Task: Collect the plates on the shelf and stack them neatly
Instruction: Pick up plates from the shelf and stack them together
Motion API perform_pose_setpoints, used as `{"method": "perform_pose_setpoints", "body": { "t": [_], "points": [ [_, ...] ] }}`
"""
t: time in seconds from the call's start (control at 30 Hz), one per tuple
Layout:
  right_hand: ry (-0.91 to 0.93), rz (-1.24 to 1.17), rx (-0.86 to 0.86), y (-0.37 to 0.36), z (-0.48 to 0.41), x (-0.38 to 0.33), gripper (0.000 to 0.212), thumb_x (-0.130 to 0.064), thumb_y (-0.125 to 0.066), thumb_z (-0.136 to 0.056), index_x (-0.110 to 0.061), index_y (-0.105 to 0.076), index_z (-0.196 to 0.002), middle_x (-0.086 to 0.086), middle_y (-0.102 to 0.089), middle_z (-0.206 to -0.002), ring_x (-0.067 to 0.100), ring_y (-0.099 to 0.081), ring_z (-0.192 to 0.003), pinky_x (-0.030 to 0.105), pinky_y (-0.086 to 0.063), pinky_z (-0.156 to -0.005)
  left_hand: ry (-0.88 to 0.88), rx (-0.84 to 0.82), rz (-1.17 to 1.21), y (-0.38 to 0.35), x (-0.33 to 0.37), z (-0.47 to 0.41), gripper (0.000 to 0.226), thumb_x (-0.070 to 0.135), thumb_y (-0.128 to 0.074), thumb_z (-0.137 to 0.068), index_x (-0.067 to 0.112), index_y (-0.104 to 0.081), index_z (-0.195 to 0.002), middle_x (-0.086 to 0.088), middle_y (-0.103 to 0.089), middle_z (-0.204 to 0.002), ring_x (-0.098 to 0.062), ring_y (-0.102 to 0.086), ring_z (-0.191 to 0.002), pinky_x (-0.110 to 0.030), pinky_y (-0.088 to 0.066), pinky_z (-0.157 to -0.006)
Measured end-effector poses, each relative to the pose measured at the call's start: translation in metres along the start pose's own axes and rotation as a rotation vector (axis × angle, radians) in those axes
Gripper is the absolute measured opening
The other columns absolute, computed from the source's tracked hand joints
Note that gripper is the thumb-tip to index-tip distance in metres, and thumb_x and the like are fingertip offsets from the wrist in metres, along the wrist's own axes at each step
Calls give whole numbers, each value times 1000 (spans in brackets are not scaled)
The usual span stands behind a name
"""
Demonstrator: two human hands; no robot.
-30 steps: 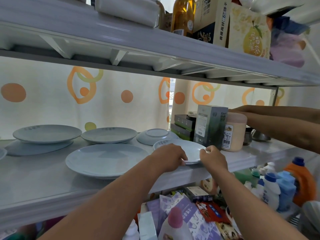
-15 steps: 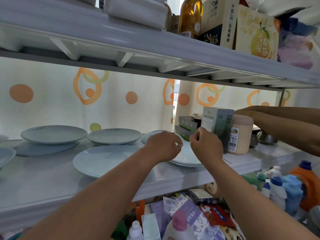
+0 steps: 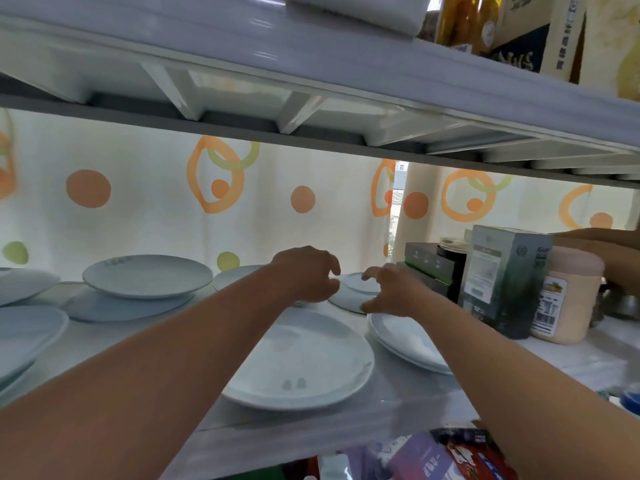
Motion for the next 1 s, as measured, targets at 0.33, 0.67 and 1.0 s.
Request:
{"method": "perform_pose_setpoints", "body": {
  "t": [0.33,0.67,1.0],
  "points": [
    [27,232,-271,-43,-43,-26,76,-22,-73,-74,-17,-36,-140,6,-54,-132,22,-54,-115,32,-47,-96,-52,-116,92,-17,3,-18,40,47,-37,-97,32,-52,-131,1,-60,-132,-19,-50,-125,-33,-39,-99],
    [52,500,-323,-65,-65,-21,80,-24,-72,-74,-21,-33,-144,8,-50,-134,25,-51,-119,34,-45,-98,-20,-135,71,-23,-13,-19,42,48,-35,-97,33,-48,-134,2,-57,-136,-19,-47,-128,-33,-37,-100],
    [109,537,-166,-56,-68,-33,45,-19,-62,-82,-11,-53,-125,9,-61,-118,25,-60,-107,32,-49,-90,-30,-109,75,-17,-16,-12,42,47,-35,-97,33,-48,-135,2,-55,-138,-18,-46,-129,-32,-36,-101]
  ]
}}
Point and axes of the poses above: each hand's wrist, its own z-axis away from the middle knuckle, its own y-axis out of the back of the hand, x = y × z, the point moved 10 cm from there along -z, towards the middle knuckle
